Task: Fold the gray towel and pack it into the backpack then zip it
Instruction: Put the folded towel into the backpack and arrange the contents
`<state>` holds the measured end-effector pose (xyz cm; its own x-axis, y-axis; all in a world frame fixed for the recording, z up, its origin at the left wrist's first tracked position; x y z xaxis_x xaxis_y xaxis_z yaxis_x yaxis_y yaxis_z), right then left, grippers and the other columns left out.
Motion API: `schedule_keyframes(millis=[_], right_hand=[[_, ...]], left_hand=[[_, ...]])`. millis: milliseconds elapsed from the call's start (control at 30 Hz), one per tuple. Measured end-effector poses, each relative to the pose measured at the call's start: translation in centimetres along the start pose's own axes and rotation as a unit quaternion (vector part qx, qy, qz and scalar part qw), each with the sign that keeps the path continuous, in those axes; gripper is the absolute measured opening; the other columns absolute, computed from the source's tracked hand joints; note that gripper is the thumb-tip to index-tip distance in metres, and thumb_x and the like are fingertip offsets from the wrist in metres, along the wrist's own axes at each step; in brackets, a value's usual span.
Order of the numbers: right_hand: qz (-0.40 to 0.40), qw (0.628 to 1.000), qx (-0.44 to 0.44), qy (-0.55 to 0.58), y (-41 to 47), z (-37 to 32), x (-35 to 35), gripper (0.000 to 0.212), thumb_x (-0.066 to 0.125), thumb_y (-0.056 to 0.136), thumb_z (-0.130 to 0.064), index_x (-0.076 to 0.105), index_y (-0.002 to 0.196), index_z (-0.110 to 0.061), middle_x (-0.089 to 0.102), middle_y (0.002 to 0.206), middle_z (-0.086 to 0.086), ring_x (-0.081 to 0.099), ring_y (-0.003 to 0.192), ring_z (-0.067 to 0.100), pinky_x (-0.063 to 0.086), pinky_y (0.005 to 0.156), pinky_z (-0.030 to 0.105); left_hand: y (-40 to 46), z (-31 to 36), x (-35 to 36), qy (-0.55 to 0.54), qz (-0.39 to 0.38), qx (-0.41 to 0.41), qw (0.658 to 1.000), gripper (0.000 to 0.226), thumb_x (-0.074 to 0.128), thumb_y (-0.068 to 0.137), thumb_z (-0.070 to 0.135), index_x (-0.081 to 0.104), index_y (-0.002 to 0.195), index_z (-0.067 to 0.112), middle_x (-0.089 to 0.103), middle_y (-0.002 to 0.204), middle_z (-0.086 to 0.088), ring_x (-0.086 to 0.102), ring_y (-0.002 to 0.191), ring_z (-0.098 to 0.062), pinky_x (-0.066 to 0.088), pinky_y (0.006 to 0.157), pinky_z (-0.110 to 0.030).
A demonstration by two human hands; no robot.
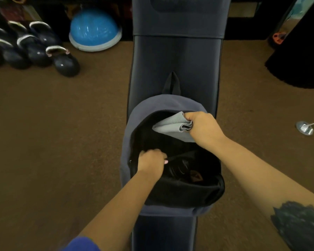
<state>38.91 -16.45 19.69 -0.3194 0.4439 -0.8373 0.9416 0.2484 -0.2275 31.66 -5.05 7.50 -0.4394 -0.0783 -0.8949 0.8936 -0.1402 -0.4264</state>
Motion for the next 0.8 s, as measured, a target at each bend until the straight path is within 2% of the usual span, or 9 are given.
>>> schedule_keyframes(millis=[100,233,267,300,333,400,500,633,800], right_hand=[[-0.035,0.999,-0.003,-0.022,1.0,-0.2,1.5,0.037,0.046,0.091,0.002,0.062,0.121,-0.012,0.067,0.109,0.012,0.062,0.097,0.031,0.045,0.074,0.033],[-0.090,0.994,-0.018,-0.058,2.2,-1.0,3.7,0.016,0.058,0.089,-0.009,0.063,0.082,-0.022,0.066,0.092,0.010,0.062,0.090,0.030,0.043,0.070,0.033],[-0.112,0.990,-0.016,-0.082,2.4,-1.1,4.4,0.010,0.060,0.090,-0.015,0.063,0.086,-0.024,0.067,0.100,0.011,0.062,0.097,0.031,0.044,0.076,0.033],[-0.130,0.986,-0.015,-0.106,2.8,-1.1,5.3,0.014,0.061,0.090,-0.020,0.065,0.104,-0.021,0.065,0.113,0.013,0.059,0.108,0.032,0.044,0.085,0.035],[-0.151,0.979,-0.006,-0.135,3.0,-0.9,6.1,0.032,0.061,0.091,-0.023,0.060,0.123,-0.019,0.060,0.127,0.013,0.054,0.117,0.033,0.042,0.094,0.035],[-0.187,0.971,0.007,-0.151,3.4,-0.8,7.7,0.046,0.061,0.091,-0.024,0.050,0.135,-0.018,0.052,0.137,0.013,0.049,0.123,0.034,0.039,0.100,0.036],[-0.217,0.964,0.002,-0.152,3.8,-1.3,10.2,0.042,0.058,0.092,-0.023,0.052,0.133,-0.021,0.052,0.137,0.013,0.049,0.122,0.034,0.040,0.102,0.039],[-0.242,0.954,-0.011,-0.175,3.4,-2.1,13.6,0.029,0.049,0.093,-0.019,0.061,0.119,-0.021,0.060,0.124,0.012,0.058,0.111,0.032,0.048,0.091,0.038],[-0.289,0.943,-0.018,-0.166,2.4,-2.0,17.5,0.027,0.042,0.095,-0.027,0.063,0.110,-0.021,0.063,0.116,0.009,0.061,0.100,0.029,0.047,0.079,0.034]], left_hand=[[-1.3,0.2,0.4,-0.044,-0.010,0.018,0.999,0.012,0.052,0.093,0.021,0.060,0.101,0.018,0.060,0.103,-0.006,0.055,0.098,-0.023,0.044,0.079,-0.035],[-2.8,0.5,0.3,-0.063,-0.022,0.037,0.997,0.018,0.051,0.094,0.022,0.059,0.109,0.016,0.057,0.111,-0.006,0.051,0.107,-0.023,0.046,0.086,-0.036],[-3.2,0.5,0.4,-0.068,-0.020,0.038,0.997,0.020,0.050,0.094,0.022,0.059,0.110,0.016,0.057,0.112,-0.005,0.051,0.109,-0.023,0.046,0.086,-0.036],[-3.5,0.4,0.2,-0.074,-0.008,0.032,0.997,0.020,0.049,0.094,0.021,0.060,0.111,0.017,0.058,0.113,-0.004,0.051,0.109,-0.023,0.046,0.086,-0.036],[-3.8,0.2,0.0,-0.080,0.005,0.025,0.996,0.021,0.047,0.095,0.020,0.061,0.111,0.018,0.058,0.113,-0.004,0.051,0.109,-0.023,0.045,0.084,-0.035],[-4.1,0.2,0.0,-0.066,0.001,0.030,0.997,0.021,0.047,0.095,0.022,0.060,0.111,0.017,0.057,0.114,-0.005,0.050,0.110,-0.023,0.044,0.083,-0.034],[-4.4,0.4,0.0,-0.056,-0.008,0.038,0.998,0.021,0.047,0.096,0.023,0.059,0.111,0.015,0.057,0.114,-0.006,0.049,0.111,-0.023,0.044,0.084,-0.035],[-5.3,0.1,-1.3,-0.113,0.066,0.025,0.991,0.024,0.044,0.095,0.014,0.063,0.109,0.017,0.060,0.115,-0.005,0.053,0.107,-0.024,0.044,0.082,-0.037],[-5.1,0.5,-1.2,-0.105,0.057,0.054,0.991,0.024,0.045,0.097,0.025,0.060,0.109,0.012,0.059,0.114,-0.005,0.049,0.111,-0.020,0.036,0.078,-0.026]])
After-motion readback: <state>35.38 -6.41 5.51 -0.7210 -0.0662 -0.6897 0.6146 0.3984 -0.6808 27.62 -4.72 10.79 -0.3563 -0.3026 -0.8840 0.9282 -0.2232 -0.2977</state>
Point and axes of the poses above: each hand's wrist, its own y-axis towards the middle knuckle, its own x-axis out of the palm, z = x × y, the point moved 9 cm from there along y, towards the middle knuckle
